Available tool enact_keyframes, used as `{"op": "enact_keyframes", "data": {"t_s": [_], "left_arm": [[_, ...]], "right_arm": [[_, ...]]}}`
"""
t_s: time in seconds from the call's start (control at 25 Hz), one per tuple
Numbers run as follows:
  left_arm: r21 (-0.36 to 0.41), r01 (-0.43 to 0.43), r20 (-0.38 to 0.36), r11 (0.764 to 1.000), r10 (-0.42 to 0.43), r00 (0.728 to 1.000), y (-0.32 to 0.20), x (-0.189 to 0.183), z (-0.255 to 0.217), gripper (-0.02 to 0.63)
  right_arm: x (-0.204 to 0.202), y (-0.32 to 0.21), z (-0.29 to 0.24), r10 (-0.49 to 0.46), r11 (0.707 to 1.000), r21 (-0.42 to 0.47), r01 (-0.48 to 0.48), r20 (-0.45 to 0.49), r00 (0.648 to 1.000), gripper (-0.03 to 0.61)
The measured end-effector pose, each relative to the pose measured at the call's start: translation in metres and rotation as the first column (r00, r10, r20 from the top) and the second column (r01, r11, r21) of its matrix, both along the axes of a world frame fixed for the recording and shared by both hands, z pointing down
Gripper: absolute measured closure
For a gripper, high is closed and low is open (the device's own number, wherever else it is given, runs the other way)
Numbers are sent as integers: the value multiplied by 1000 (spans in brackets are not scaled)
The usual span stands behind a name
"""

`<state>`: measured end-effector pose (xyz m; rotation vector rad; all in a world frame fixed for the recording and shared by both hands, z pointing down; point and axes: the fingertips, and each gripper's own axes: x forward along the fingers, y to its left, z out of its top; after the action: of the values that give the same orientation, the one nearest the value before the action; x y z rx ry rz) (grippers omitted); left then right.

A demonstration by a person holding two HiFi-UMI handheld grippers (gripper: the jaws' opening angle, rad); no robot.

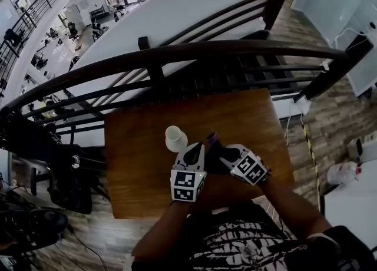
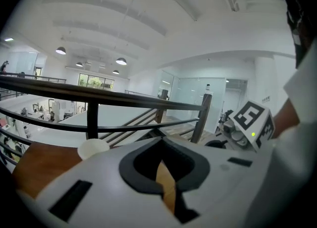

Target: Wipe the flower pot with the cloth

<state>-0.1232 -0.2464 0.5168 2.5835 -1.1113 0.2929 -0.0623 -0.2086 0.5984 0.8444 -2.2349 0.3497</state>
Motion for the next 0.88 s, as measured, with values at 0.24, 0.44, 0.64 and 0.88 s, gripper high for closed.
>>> {"op": "enact_keyframes", "data": {"t_s": [0.24,0.44,0.64,0.88], "left_arm": [[-114,-2,-5,994,1,1000,31,61,40,615],[-141,15,26,990,-12,1000,60,132,61,615],[-153,38,49,988,-30,998,81,206,73,615],[-175,47,83,984,-32,996,100,259,92,615]], "right_arm": [[69,33,7,58,998,-19,-57,42,997,494],[145,77,21,59,997,-52,-56,66,996,494],[225,95,30,72,996,-62,-67,90,993,494],[288,99,38,96,994,-65,-90,80,992,494]]}}
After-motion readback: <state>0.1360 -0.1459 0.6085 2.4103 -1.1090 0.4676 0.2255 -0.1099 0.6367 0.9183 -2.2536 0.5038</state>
